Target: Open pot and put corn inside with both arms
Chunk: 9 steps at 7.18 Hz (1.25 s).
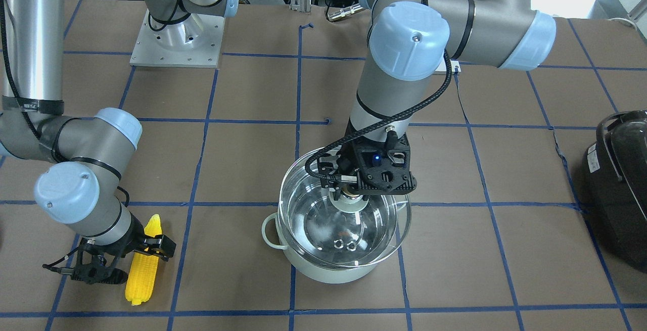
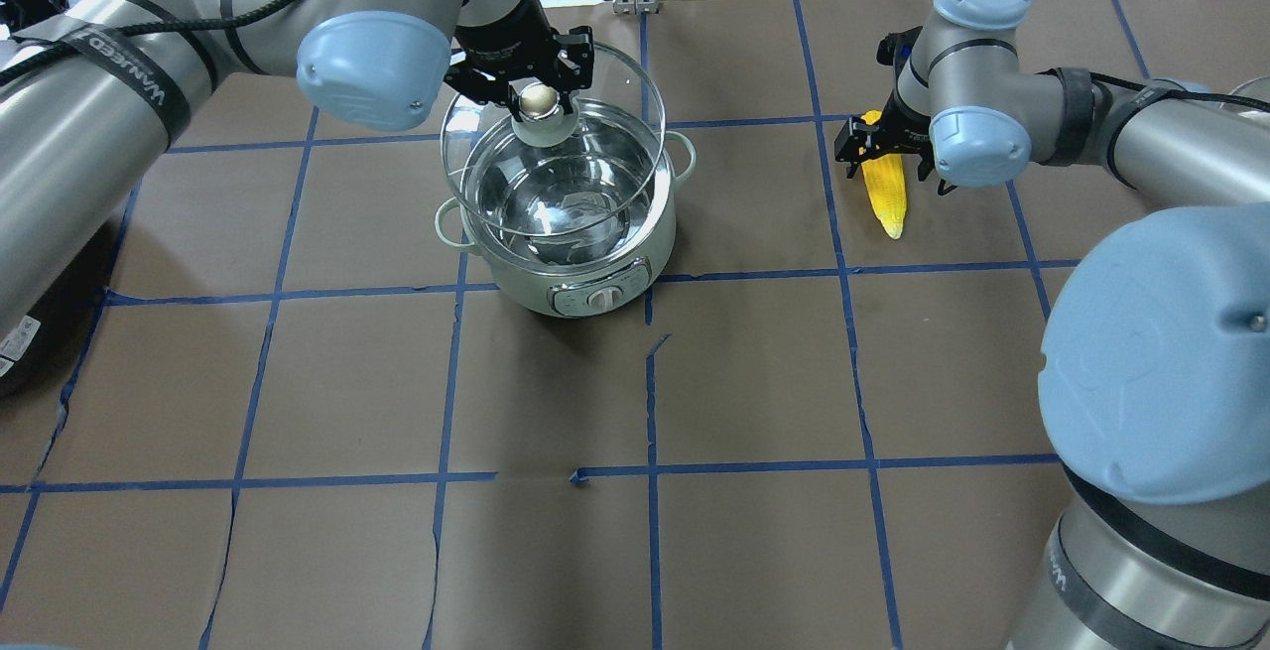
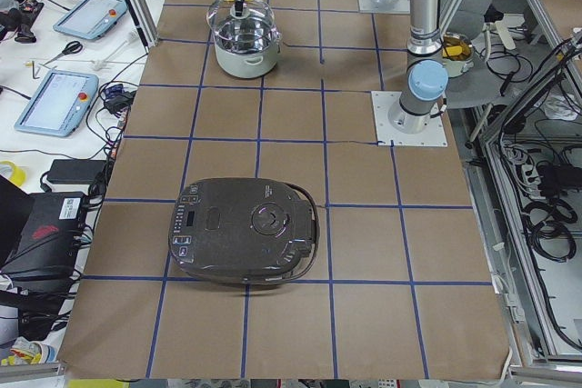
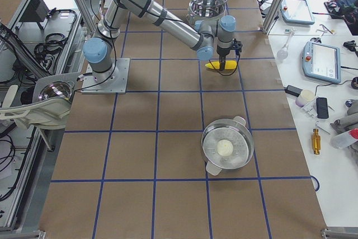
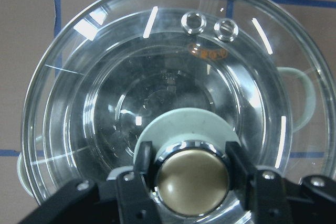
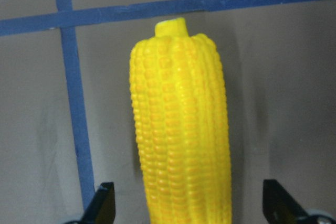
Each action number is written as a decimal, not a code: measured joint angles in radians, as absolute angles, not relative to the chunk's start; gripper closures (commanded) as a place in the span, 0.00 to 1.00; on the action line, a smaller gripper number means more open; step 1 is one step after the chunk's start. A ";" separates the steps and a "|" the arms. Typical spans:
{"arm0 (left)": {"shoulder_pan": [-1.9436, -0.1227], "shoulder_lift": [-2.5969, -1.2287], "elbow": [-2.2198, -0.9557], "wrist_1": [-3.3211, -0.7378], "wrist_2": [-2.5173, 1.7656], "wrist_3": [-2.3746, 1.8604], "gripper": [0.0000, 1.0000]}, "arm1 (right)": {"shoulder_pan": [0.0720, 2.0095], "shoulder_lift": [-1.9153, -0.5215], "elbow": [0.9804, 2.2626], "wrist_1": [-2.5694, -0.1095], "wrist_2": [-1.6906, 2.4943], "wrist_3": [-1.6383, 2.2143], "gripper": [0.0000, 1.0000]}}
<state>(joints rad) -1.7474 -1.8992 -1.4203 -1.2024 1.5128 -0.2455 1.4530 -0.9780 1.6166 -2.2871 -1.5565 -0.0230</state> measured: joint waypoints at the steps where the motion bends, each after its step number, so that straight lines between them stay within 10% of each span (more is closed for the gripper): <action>1: -1.688 -1.884 -1.414 -1.235 1.513 -0.181 1.00 | 1.453 -0.971 1.612 -2.292 -1.557 -0.024 0.92; 9: -1.169 -1.866 -1.656 -1.156 1.521 0.401 1.00 | 1.568 -1.080 1.391 -2.017 -1.564 0.156 1.00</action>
<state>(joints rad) -1.1691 -1.8659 -1.6562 -1.1561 1.5208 0.4007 1.5679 -1.0800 1.3908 -2.0171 -1.5643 0.1560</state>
